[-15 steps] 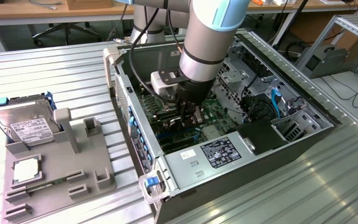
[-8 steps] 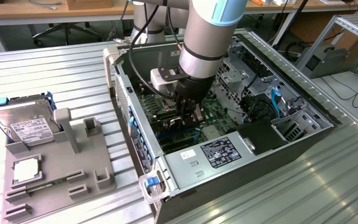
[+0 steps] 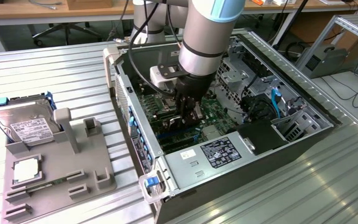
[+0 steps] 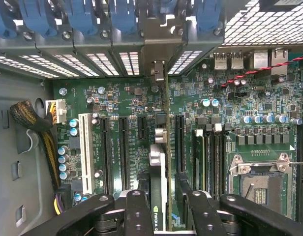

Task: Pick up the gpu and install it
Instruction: 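Insert the gpu into the slot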

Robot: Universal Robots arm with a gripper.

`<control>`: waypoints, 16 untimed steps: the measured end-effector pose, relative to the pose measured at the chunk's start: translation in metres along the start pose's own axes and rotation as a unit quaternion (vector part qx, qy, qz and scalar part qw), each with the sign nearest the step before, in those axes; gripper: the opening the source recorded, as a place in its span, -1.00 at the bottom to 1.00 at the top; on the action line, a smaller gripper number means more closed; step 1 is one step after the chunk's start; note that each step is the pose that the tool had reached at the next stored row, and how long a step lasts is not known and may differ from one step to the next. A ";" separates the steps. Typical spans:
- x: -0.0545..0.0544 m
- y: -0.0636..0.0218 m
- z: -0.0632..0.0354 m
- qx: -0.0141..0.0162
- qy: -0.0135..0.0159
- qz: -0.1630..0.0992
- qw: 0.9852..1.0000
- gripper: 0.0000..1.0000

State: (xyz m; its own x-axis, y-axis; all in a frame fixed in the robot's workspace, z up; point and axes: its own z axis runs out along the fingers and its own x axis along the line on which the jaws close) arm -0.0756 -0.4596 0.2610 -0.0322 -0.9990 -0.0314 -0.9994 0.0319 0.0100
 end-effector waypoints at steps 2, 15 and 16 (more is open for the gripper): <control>0.000 0.0000 -0.0022 0.000 0.000 0.000 1.000 -0.30; 0.000 0.0001 -0.0092 0.000 0.000 0.000 1.000 -0.30; 0.000 0.0001 -0.0091 0.000 0.000 0.000 1.000 -0.30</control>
State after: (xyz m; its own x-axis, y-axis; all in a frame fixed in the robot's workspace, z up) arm -0.0756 -0.4597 0.2701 -0.0314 -0.9990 -0.0314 -0.9995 0.0311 0.0100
